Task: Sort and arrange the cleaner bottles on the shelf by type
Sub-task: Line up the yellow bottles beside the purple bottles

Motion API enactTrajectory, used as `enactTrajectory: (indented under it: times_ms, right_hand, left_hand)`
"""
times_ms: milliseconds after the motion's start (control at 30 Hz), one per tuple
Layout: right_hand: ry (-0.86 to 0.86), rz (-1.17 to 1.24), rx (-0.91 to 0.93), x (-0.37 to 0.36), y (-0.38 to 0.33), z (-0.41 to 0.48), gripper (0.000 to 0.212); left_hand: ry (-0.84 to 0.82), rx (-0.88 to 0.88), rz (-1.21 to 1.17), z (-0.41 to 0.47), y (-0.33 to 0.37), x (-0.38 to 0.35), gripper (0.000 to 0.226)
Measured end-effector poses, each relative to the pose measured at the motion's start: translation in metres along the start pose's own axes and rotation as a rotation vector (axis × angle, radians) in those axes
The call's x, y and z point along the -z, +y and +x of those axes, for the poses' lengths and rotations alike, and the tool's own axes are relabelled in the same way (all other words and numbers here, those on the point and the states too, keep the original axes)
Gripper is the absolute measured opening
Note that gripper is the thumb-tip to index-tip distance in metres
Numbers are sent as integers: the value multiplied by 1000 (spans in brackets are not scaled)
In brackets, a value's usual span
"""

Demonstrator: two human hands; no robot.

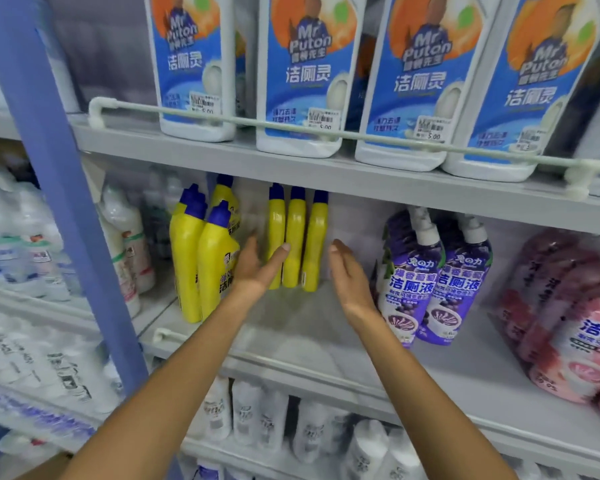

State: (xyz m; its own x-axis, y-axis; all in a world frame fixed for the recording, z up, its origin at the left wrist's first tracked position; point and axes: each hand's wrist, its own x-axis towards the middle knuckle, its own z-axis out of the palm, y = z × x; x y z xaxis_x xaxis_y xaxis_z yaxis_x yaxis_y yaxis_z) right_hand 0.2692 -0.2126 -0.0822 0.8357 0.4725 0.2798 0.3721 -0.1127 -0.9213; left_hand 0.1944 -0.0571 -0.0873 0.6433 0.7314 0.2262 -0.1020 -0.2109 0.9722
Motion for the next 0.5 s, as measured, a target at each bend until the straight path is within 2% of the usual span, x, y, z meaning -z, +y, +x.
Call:
enactTrajectory:
  times_ms: [33, 100, 167, 300, 333, 400, 500]
  right_hand:
    - [15, -14, 9, -7, 1, 10, 38]
    - [39, -9, -31, -19, 6, 30, 59]
    - [82, -5, -107, -26, 6, 45, 65]
    - [86, -98, -96, -40, 5, 73, 31]
    - [97, -128, -77, -44, 7, 77, 28]
    - [142, -182, -62, -50, 12, 81, 29]
    - [203, -243, -19, -57, 23, 84, 44]
  left_hand:
    - [-9, -9, 7, 8, -1, -2, 80]
    - [-16, -19, 1, 21, -4, -6, 75]
    - [-30, -30, 19, 34, -10, -11, 72]
    - [-19, -54, 37, 57, -24, -18, 64]
    - [-16, -66, 38, 60, -27, -21, 59]
    - [5, -104, 51, 62, -28, -24, 50]
    - [53, -138, 60, 66, -33, -28, 50]
